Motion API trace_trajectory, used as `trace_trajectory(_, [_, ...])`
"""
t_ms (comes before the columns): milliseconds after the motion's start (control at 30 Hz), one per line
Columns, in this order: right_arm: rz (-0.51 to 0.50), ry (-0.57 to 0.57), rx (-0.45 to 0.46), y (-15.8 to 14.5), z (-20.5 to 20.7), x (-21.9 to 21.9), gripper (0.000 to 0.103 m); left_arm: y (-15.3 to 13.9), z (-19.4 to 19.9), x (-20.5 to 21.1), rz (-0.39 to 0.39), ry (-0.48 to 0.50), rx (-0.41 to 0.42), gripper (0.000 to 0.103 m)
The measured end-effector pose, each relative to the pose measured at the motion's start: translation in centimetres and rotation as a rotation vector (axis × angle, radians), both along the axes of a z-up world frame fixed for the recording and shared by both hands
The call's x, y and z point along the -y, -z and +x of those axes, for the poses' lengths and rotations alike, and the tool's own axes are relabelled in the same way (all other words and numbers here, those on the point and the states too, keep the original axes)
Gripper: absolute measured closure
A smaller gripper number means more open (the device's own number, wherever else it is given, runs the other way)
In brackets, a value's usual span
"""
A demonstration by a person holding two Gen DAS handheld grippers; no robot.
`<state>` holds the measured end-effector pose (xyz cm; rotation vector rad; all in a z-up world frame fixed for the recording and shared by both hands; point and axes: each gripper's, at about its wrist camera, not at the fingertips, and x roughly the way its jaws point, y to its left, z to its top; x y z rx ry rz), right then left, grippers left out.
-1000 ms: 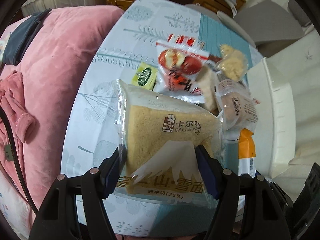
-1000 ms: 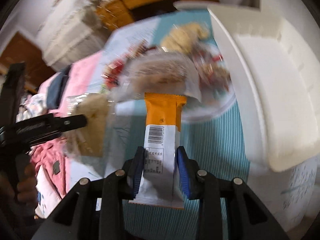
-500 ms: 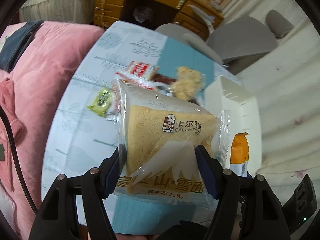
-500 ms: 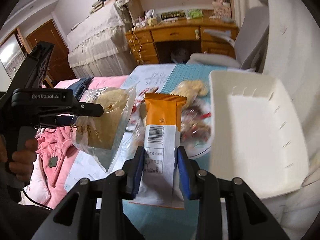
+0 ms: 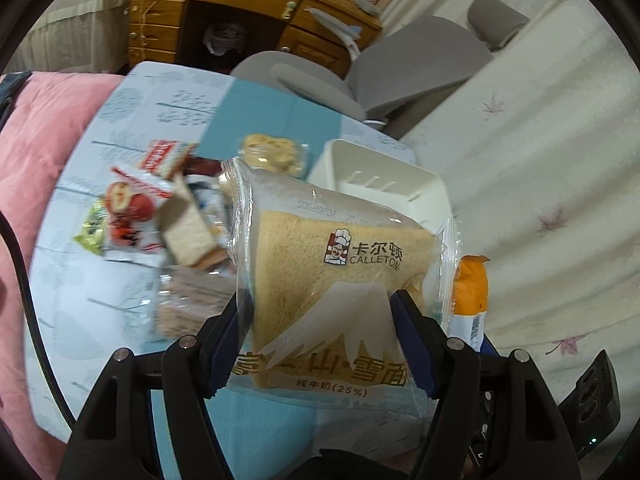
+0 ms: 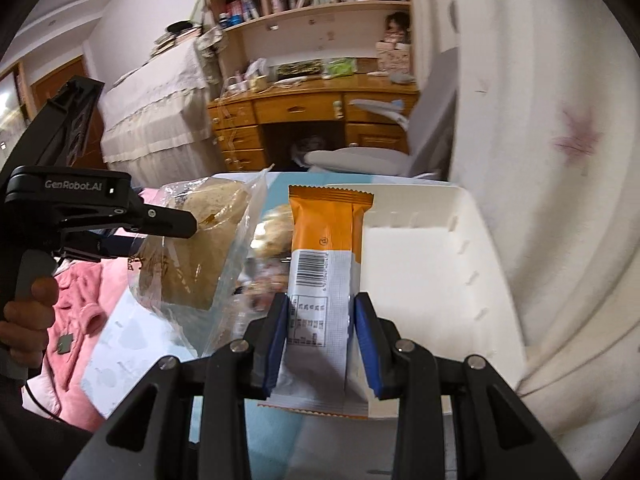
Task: Organize snacks
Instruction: 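Drop the bread bag and orange bar into the white tray, opening both grippers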
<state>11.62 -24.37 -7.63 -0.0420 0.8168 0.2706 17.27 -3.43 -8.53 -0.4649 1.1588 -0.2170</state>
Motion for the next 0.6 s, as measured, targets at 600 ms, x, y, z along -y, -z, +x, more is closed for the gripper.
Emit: trace_trajectory(600, [-0.029,0.190,-0.009,0.5,1.6,7.9,0.052,0.8,2.1,10.4,0.004,0.158,0.042,0.017])
